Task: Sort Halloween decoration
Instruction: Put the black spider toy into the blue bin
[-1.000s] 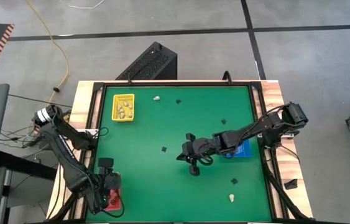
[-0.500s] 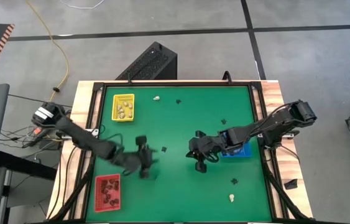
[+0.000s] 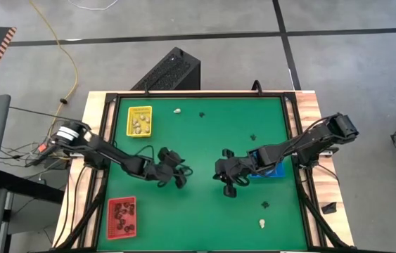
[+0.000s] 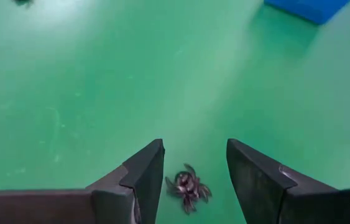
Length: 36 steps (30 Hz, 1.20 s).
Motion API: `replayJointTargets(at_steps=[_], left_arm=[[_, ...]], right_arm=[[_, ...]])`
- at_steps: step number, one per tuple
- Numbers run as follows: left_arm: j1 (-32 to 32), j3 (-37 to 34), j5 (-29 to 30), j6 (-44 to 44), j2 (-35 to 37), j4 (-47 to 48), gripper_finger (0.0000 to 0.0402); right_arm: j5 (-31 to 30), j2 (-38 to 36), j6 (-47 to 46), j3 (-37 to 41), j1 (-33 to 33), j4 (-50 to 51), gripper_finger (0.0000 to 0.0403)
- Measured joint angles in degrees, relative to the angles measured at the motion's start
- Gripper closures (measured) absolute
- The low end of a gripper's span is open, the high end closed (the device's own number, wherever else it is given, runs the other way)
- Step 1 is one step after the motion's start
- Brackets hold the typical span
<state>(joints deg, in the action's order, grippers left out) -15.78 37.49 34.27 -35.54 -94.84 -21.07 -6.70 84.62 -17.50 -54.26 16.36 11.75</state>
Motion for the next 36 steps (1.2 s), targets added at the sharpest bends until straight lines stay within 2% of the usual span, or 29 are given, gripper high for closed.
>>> replayJointTargets(at_steps=[5,12,19,25,31,36], left_arm=[[-1.2,2.6,6.6,-2.1,-6.9,-0.5,0.0237],[-2.6,4.9,9.7,-5.6,-13.9,-0.5,0.0237],[-5.8,5.0,13.8,-9.6,-14.8,4.8,0.0237],[-6.9,4.9,14.0,-9.6,-14.8,7.4,0.024],[-5.6,4.9,13.3,-9.3,-14.9,8.0,0.0285],[-4.2,4.9,12.9,-7.2,-14.9,7.6,0.0335]], right_arm=[[-0.9,0.0,1.3,0.0,0.0,0.1,0.0362],[-0.9,0.0,2.2,0.0,0.0,0.4,0.0362],[-0.9,0.0,2.5,0.0,0.0,1.0,0.0362],[-0.9,0.0,2.5,0.0,0.0,1.2,0.0362],[-0.9,0.0,1.4,0.0,0.3,3.0,0.0362],[-0.9,-0.8,-4.7,0.0,0.9,10.4,0.0362]])
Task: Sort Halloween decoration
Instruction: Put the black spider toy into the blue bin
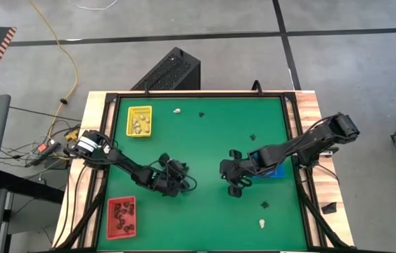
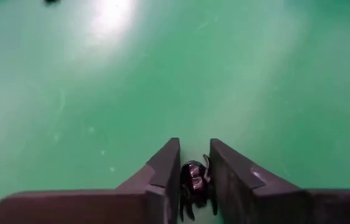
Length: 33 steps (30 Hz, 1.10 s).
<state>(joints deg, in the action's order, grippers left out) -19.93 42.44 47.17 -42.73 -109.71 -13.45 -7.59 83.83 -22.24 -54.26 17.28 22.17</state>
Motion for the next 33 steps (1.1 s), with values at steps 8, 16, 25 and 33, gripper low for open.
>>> replayJointTargets(at_steps=[8,16,25,33], left_arm=[[0.6,0.3,-1.6,8.6,1.5,-2.7,0.0383],[1.3,5.7,-5.3,20.7,6.0,-5.8,0.0387],[7.5,14.1,-25.0,33.1,3.3,-23.5,0.0387],[13.0,29.6,-41.6,34.2,-9.9,-22.6,0.0386]], right_arm=[[-6.3,-5.1,-9.2,0.0,3.5,6.8,0.0362],[-18.7,-11.2,-10.5,0.0,10.5,8.4,0.0362],[-35.5,-15.4,-10.3,0.0,15.2,7.3,0.0362],[-40.1,-17.2,-11.8,0.0,18.2,6.9,0.0362]])
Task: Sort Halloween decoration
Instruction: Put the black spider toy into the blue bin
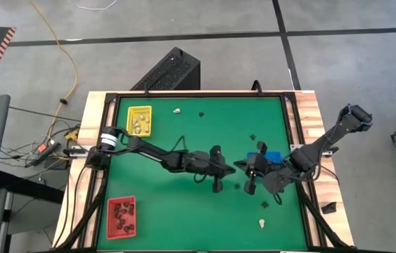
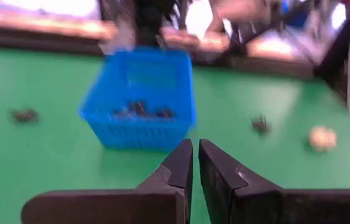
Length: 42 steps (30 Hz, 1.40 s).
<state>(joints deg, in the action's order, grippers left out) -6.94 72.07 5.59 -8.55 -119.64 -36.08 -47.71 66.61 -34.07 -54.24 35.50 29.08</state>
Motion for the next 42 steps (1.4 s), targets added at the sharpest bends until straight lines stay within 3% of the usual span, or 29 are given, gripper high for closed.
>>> replayJointTargets(at_steps=[5,10,15,19,21,23,26,31,36,42], left_arm=[[-0.7,3.7,-6.0,4.4,-1.4,7.0,0.0385],[-2.7,3.7,-4.9,9.3,-0.5,15.7,0.0385],[-4.5,3.2,7.9,15.9,8.9,33.6,0.0385],[-5.5,-5.5,21.0,18.3,20.2,33.8,0.0386],[-5.6,-13.1,23.3,19.2,27.1,27.9,0.0386],[-5.0,-21.4,22.2,19.9,34.6,19.8,0.0386],[-3.5,-32.3,15.2,20.7,43.5,6.2,0.0386],[-1.6,-44.1,6.5,21.4,52.6,-9.3,0.0386],[-1.5,-49.7,2.9,21.9,56.4,-9.7,0.0386],[-1.5,-51.0,-2.4,22.5,58.0,-8.2,0.0386]], right_arm=[[1.1,-0.3,-4.3,0.0,4.8,3.7,0.0362],[1.6,1.9,-8.4,0.6,9.0,5.6,0.0362],[9.9,7.1,-12.8,1.5,10.3,5.5,0.0362],[14.5,11.5,-13.4,1.3,9.4,4.9,0.0362],[21.4,12.7,-15.6,-0.4,7.9,8.2,0.0362],[29.9,13.2,-22.5,-2.6,5.8,12.5,0.0363],[40.4,13.3,-36.0,-4.1,3.3,18.1,0.0365],[48.3,12.9,-53.6,-4.1,1.9,25.3,0.0358],[53.0,14.3,-61.6,-1.2,2.0,22.4,0.0311],[55.4,17.7,-70.1,0.4,2.2,21.4,0.0235]])
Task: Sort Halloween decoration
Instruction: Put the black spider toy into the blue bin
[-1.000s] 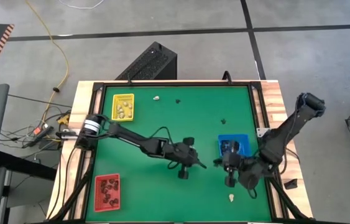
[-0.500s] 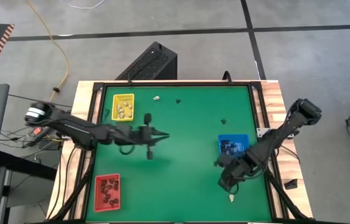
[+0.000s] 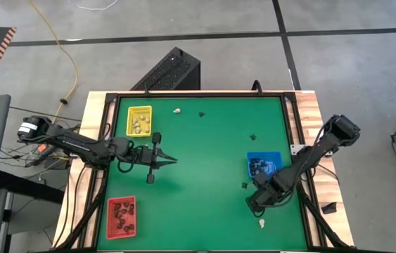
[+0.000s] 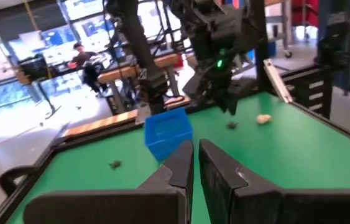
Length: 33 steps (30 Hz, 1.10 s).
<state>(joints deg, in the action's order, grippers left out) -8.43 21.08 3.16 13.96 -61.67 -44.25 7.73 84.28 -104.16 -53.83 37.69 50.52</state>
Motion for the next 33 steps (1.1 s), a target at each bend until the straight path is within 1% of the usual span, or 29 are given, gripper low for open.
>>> replayJointTargets(at_steps=[3,6,17,24,33], left_arm=[[-0.1,0.0,-1.3,0.6,0.0,0.6,0.0386],[-0.1,0.0,-1.9,1.0,0.0,0.9,0.0386],[-0.1,0.0,-1.9,1.3,0.0,0.8,0.0386],[-0.1,0.0,-1.9,1.3,0.0,-0.1,0.0386],[-0.1,0.0,-1.9,2.3,0.0,-0.4,0.0386]], right_arm=[[0.1,2.0,-3.6,0.2,0.5,-0.6,0.0212],[1.6,3.4,-5.2,0.9,0.6,-1.0,0.0206],[1.6,4.3,-5.1,2.0,2.2,-1.7,0.0219],[1.4,6.9,-5.3,2.0,2.8,-2.1,0.0218],[1.2,10.3,-4.9,1.8,2.8,-5.7,0.0218]])
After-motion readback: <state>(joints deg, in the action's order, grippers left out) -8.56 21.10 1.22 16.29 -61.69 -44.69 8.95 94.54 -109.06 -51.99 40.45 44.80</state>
